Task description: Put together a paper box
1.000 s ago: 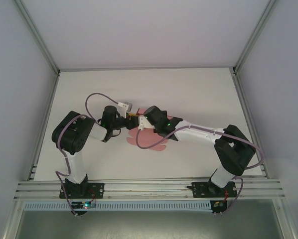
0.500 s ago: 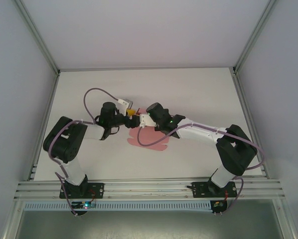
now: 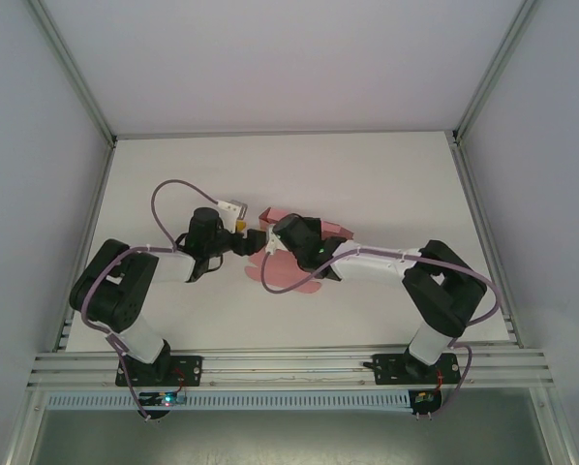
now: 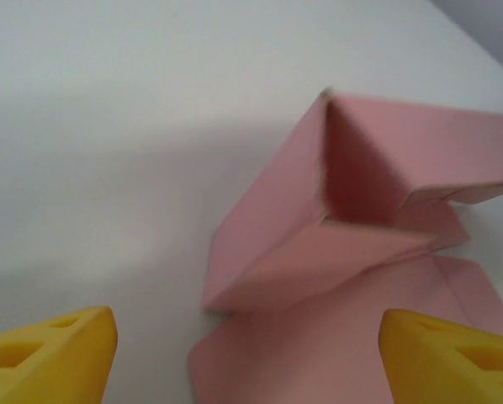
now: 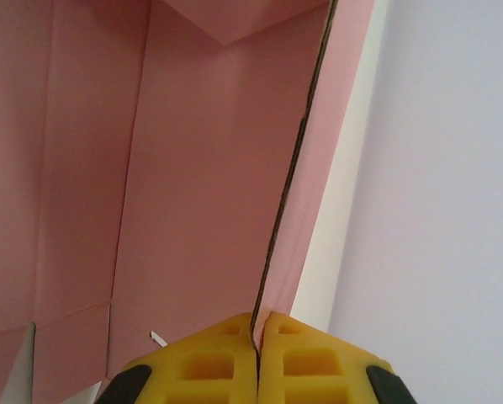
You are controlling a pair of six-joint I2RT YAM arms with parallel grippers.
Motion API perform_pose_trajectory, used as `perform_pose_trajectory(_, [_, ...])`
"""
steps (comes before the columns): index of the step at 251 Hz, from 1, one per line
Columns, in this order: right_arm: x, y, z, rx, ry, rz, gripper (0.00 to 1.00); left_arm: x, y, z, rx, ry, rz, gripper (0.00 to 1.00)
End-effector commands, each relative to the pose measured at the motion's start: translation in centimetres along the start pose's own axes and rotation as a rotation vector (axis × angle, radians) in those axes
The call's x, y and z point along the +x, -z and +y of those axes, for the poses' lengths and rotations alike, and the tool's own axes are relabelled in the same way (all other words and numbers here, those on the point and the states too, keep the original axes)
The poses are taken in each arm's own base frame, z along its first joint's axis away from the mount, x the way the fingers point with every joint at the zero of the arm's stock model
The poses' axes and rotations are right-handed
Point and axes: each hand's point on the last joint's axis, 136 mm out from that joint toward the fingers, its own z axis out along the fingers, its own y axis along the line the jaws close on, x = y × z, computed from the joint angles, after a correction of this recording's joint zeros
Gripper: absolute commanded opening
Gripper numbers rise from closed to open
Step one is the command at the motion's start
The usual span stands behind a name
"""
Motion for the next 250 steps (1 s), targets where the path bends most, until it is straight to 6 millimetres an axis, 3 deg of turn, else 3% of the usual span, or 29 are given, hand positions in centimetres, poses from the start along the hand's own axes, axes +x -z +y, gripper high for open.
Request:
perform_pose_trajectory(1, [1.8, -0.4, 7.3, -0.221, 0.117, 0.023, 0.0, -0.3, 0.7, 1.2, -0.067, 0.017, -0.01, 0.83])
perform_pose_trajectory(42, [0.8, 0.5, 7.8, -0.261, 0.129, -0.061, 0.0, -1.3, -0.4, 1.4, -0.059, -0.013, -0.026, 0.81])
perform_pose_trajectory(84, [0.3, 0.5, 8.6, -0.297, 0.141, -0.083, 0.0, -2.7, -2.4, 0.0, 0.06, -0.06, -0.023, 0.75])
perform_pose_trajectory(118, [0.0, 0.2, 9.2, -0.301, 0.15, -0.079, 0.0, -2.4, -3.1, -1.4, 0.173, -0.08, -0.012, 0.69])
perform_pose_trajectory(150, [0.7, -0.2, 9.8, -0.284, 0.162, -0.045, 0.0, -1.7, -2.5, -2.2, 0.211, -0.078, -0.004, 0.68])
perform_pose_trajectory(204, [1.1, 0.4, 8.4, -0.286, 0.097, -0.056, 0.0, -1.0, -1.1, -0.3, 0.06, -0.082, -0.023, 0.89])
perform_pose_trajectory(223, [1.0, 0.8, 7.9, -0.285, 0.087, -0.059, 0.0, -2.0, -1.0, 0.5, 0.006, -0.068, -0.058, 0.92])
perform_pose_trajectory(232, [1.0, 1.0, 7.8, -0.292, 0.082, -0.054, 0.0, -2.7, -0.8, 0.6, -0.001, -0.052, -0.084, 1.0])
perform_pose_trajectory(250, [0.9, 1.5, 7.6, -0.325, 0.061, -0.061, 0.0, -4.1, -0.5, 0.4, -0.001, -0.024, -0.144, 1.0])
